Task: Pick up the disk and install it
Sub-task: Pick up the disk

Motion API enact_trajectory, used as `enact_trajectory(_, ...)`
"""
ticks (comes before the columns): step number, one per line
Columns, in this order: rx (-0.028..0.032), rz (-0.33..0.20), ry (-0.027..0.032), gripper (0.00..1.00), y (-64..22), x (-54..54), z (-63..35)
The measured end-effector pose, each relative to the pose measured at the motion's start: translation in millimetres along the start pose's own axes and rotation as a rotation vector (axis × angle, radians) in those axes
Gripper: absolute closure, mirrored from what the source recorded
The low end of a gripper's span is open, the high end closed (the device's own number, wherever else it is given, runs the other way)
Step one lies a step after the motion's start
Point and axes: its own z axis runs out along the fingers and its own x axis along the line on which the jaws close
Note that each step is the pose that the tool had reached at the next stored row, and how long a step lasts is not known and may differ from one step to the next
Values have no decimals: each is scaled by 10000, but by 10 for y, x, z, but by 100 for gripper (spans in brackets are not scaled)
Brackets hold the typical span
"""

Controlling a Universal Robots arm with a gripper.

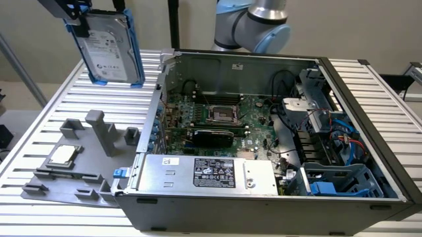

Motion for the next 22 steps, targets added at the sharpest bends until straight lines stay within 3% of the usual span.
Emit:
enact_trajectory(15, -59, 1, -48, 67, -688, 86, -182)
enact_trajectory(22, -139, 6, -52, 67, -1009, 133, -215)
